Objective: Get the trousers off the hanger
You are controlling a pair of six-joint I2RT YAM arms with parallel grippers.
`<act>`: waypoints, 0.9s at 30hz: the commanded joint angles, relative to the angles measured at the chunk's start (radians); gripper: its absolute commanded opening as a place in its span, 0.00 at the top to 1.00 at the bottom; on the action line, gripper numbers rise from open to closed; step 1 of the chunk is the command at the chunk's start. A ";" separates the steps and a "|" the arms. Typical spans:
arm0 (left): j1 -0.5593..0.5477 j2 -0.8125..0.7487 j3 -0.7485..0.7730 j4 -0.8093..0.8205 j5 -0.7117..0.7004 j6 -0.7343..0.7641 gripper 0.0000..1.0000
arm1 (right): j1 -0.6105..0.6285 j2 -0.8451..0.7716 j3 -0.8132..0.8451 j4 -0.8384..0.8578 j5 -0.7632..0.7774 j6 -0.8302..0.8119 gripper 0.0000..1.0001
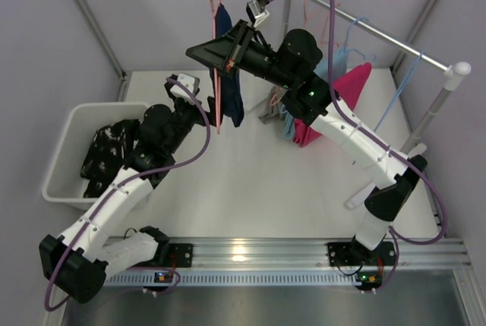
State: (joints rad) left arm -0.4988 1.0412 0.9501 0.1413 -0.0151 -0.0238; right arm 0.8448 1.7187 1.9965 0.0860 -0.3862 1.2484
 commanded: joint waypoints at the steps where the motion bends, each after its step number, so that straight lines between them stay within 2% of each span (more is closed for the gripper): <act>1: -0.003 0.008 0.052 0.098 -0.066 -0.005 0.07 | 0.034 -0.085 0.030 0.120 -0.008 -0.027 1.00; 6: 0.000 0.028 0.062 0.138 -0.164 0.056 0.13 | 0.039 -0.093 0.025 0.113 -0.013 -0.024 1.00; 12: 0.003 0.025 0.067 0.231 -0.033 0.058 0.11 | 0.046 -0.102 -0.002 0.107 -0.014 -0.018 1.00; 19: 0.000 0.063 0.107 0.322 -0.042 0.137 0.08 | 0.056 -0.110 -0.015 0.104 -0.020 -0.014 1.00; 21: 0.000 0.080 0.128 0.323 -0.039 0.177 0.14 | 0.056 -0.111 -0.015 0.098 -0.022 -0.014 1.00; 22: 0.000 0.088 0.142 0.326 -0.045 0.189 0.22 | 0.056 -0.113 -0.018 0.098 -0.023 -0.014 1.00; 25: 0.000 0.088 0.150 0.328 -0.042 0.217 0.39 | 0.056 -0.119 -0.022 0.093 -0.022 -0.020 1.00; 26: 0.000 0.080 0.150 0.327 -0.040 0.219 0.53 | 0.056 -0.122 -0.033 0.093 -0.020 -0.023 1.00; 27: 0.000 0.074 0.147 0.327 -0.036 0.223 0.58 | 0.054 -0.129 -0.039 0.092 -0.019 -0.029 1.00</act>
State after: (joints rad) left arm -0.4999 1.1347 1.0477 0.3500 -0.0517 0.1547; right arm 0.8772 1.6699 1.9541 0.0879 -0.3882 1.2484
